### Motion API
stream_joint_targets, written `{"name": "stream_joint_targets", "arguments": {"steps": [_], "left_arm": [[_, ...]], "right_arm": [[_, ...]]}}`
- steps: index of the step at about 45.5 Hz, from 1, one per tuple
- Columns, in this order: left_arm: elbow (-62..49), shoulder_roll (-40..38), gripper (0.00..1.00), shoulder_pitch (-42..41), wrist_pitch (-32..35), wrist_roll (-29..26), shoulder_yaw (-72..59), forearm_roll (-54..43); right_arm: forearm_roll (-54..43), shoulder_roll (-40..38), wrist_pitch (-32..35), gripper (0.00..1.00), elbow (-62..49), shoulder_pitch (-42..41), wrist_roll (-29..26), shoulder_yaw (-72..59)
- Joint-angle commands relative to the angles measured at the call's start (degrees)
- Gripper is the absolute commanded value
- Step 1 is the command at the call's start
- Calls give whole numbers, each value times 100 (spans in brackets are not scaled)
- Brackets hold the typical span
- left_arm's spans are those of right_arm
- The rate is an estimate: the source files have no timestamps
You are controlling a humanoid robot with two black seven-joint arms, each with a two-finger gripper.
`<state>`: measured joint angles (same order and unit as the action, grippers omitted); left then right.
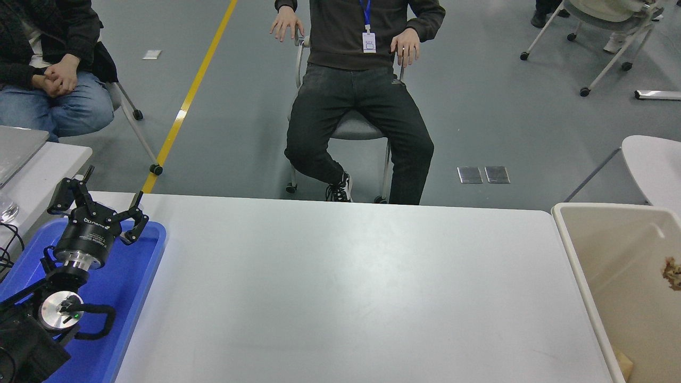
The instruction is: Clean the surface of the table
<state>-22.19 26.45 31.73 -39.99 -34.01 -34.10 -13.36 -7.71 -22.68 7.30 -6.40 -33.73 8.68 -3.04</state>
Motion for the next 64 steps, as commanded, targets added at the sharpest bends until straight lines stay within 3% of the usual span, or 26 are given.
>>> {"name": "stream_joint_targets", "arguments": {"steps": [1,22,33,38,47,64], "left_arm": [[-4,0,100,0,0,0,0,0],[-4,0,100,-8,0,0,0,0],[-4,0,100,-8,0,0,0,0],[5,0,100,0,0,0,0,0],[-4,0,100,0,0,0,0,0],[-4,0,100,-8,0,0,0,0]], "right_arm": [[-11,202,-18,0,-2,95,-25,-13],[15,194,-316,0,-19,130,-7,14],[24,202,-878,65,-19,130,19,40],[24,246,-1098,81,-11,130,19,66],[85,317,-1239,96,-11,121,19,102],[94,325,-1222,97,-2,-37,19,102]]}}
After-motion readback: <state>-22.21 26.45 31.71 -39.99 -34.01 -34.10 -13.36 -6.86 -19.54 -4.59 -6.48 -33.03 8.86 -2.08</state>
